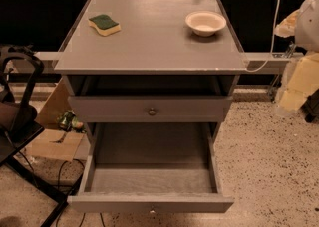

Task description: Place sponge into middle drawer

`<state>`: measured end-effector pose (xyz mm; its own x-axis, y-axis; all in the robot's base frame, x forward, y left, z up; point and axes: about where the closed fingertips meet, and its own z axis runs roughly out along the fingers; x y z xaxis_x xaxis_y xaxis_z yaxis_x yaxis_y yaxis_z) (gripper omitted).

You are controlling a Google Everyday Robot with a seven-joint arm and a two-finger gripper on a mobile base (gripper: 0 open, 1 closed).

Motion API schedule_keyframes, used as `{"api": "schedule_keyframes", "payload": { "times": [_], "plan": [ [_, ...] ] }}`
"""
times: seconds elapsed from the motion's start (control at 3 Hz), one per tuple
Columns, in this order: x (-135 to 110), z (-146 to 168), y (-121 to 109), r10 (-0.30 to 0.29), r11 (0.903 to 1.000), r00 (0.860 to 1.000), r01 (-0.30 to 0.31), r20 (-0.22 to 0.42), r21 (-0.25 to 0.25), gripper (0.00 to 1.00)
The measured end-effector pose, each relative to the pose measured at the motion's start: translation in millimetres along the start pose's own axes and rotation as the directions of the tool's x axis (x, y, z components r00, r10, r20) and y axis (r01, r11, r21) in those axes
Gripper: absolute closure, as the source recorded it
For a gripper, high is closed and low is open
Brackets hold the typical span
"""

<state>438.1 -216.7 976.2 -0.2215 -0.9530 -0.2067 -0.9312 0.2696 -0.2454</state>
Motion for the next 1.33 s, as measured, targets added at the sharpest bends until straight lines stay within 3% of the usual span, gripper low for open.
{"api": "schedule_keyframes", "payload": {
  "times": [0.33, 0.67, 1.0, 1.33],
  "plan": [
    [0.0, 0.0, 0.0, 0.0, 1.0, 1.0, 0.0, 0.0, 0.0, 0.0],
    [-22.7, 15.8, -26.1, -0.009, 0.9998, 0.994, 0.007, 0.105, 0.017, 0.0],
    [-72.1, 47.6, -74.8, 0.005, 0.9999, 0.96, -0.009, 0.281, 0.015, 0.0],
    [-120.4, 76.3, -122.4, 0.061, 0.9975, 0.896, -0.071, 0.441, 0.005, 0.0]
  ]
}}
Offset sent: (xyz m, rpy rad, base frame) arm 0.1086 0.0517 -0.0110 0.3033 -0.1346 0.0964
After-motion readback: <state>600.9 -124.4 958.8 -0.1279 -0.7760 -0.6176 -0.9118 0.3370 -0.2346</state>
